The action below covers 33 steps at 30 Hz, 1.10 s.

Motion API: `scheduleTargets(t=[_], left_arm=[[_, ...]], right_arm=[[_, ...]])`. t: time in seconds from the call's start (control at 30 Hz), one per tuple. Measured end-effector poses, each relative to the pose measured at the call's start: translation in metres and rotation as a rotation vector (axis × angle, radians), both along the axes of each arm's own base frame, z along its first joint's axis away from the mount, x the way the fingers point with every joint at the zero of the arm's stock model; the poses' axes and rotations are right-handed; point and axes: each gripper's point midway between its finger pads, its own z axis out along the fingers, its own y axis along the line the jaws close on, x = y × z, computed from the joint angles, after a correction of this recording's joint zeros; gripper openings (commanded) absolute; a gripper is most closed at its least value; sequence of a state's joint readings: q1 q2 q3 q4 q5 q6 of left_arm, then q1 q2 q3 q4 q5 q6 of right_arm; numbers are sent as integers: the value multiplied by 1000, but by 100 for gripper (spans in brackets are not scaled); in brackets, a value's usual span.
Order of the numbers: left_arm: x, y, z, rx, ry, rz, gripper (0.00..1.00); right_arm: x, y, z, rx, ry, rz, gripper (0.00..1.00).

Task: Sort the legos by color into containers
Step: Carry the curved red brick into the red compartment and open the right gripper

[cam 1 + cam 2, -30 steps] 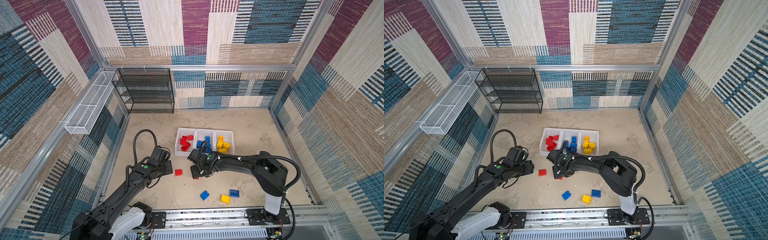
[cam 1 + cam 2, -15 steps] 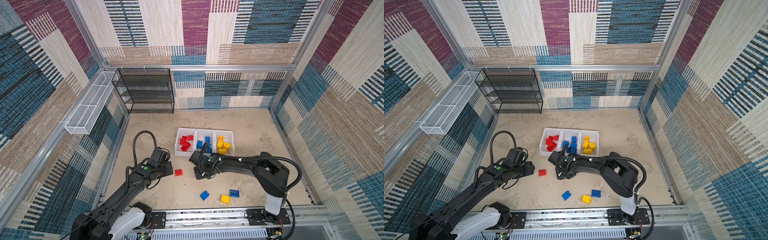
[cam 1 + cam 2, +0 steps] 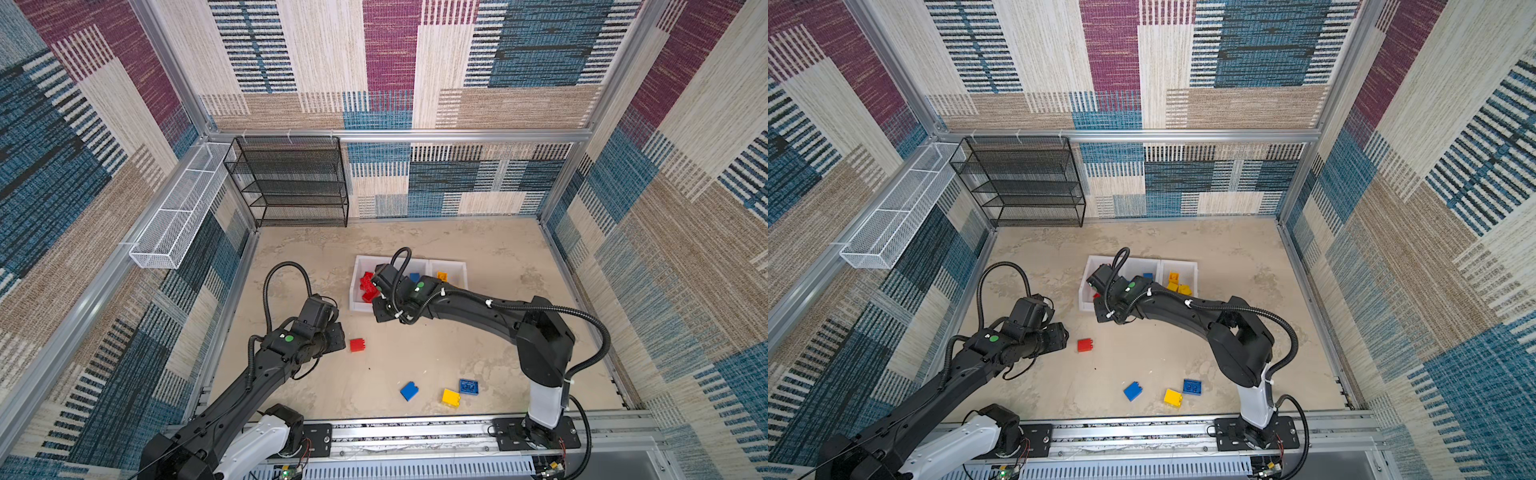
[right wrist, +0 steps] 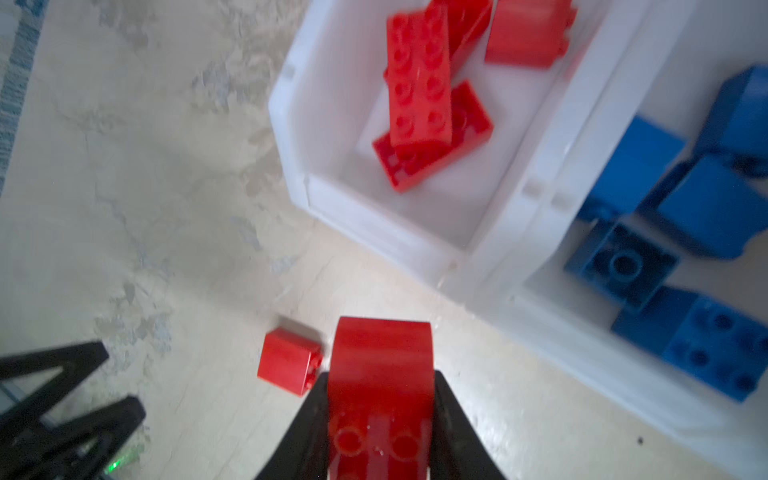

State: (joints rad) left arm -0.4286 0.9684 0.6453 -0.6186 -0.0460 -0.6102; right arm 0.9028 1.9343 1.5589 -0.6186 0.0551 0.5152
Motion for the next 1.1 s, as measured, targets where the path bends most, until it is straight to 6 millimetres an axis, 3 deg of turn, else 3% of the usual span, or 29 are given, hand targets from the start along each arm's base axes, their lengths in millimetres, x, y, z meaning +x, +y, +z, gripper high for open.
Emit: scheduleTargets(t=[0.07, 0.2, 0.33, 0.5, 0.83, 1.1], left_arm=[[-2, 1, 0, -2, 1, 3, 60], [-6, 1, 0, -11, 2, 5, 60], [-8, -1, -1, -24, 13, -1, 60], [-10, -1, -4, -23, 21, -3, 60], [-4, -6, -9, -3, 57, -29, 61], [9, -22, -16, 18, 113, -115, 61]], right_arm=[[27, 4, 8, 10, -35, -5, 29], [62, 11, 13, 26, -73, -2, 31], [82, 14, 12, 28, -85, 1, 60], [92, 17, 24, 43, -113, 8, 68], [78, -3, 47, 53, -127, 2, 69], [40, -44, 32, 41, -72, -44, 69]])
